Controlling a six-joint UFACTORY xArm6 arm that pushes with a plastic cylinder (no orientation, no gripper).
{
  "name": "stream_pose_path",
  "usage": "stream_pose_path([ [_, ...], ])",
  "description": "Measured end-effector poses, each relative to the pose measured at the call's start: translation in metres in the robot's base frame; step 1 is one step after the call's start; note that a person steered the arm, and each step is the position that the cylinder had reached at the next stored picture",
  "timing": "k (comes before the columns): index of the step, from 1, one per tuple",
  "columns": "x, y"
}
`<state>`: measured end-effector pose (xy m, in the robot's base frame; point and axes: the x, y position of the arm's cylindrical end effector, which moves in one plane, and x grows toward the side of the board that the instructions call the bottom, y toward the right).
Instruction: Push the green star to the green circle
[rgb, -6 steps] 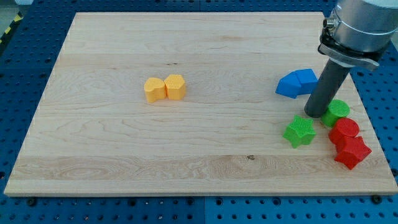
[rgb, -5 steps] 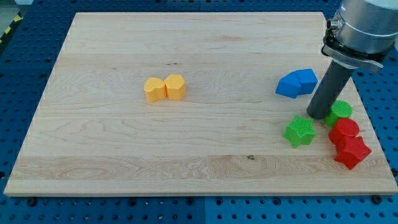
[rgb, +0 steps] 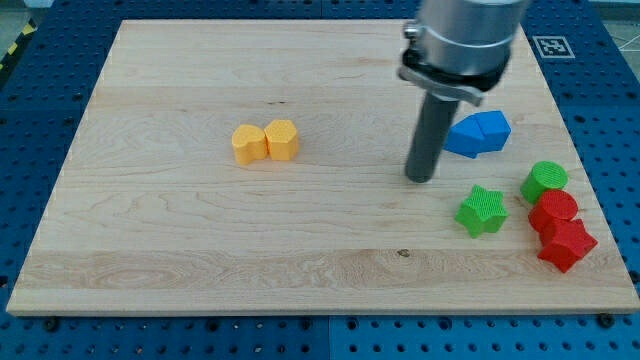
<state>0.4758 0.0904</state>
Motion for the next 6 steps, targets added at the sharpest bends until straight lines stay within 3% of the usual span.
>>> stream_pose_path([
  [2, 0.066, -0.022],
  [4, 0.085, 0.057],
  [6, 0.091, 0.068],
])
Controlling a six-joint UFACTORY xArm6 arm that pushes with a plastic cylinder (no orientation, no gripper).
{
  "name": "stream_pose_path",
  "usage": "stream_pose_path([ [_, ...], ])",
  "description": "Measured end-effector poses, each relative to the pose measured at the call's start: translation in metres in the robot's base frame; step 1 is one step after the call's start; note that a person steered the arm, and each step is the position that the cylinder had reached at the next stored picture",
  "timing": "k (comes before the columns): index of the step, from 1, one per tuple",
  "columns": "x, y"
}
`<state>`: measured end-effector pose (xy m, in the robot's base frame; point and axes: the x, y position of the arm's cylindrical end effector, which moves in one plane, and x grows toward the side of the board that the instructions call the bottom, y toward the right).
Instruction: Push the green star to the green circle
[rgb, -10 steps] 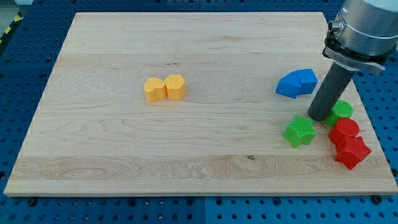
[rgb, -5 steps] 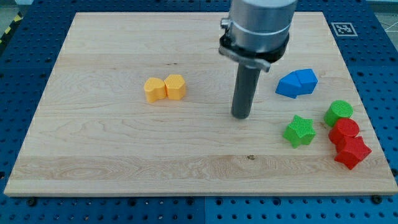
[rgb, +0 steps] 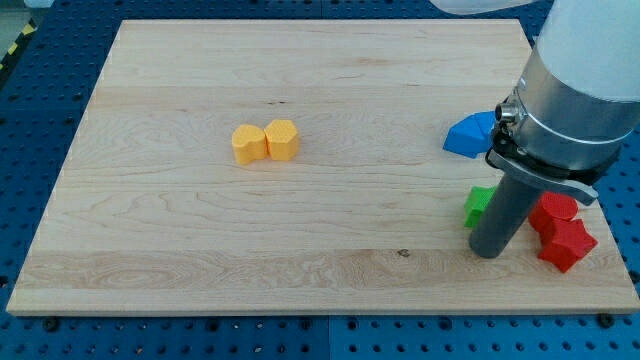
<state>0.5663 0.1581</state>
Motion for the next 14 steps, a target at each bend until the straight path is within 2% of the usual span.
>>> stream_pose_path([
  [2, -0.003, -0.001],
  [7, -0.079, -0.001],
  [9, -0.040, 0.017],
  [10, -0.040, 0.032],
  [12, -0.048, 0.011],
  [13, -0.063, -0.002],
  [14, -0.078, 0.014],
])
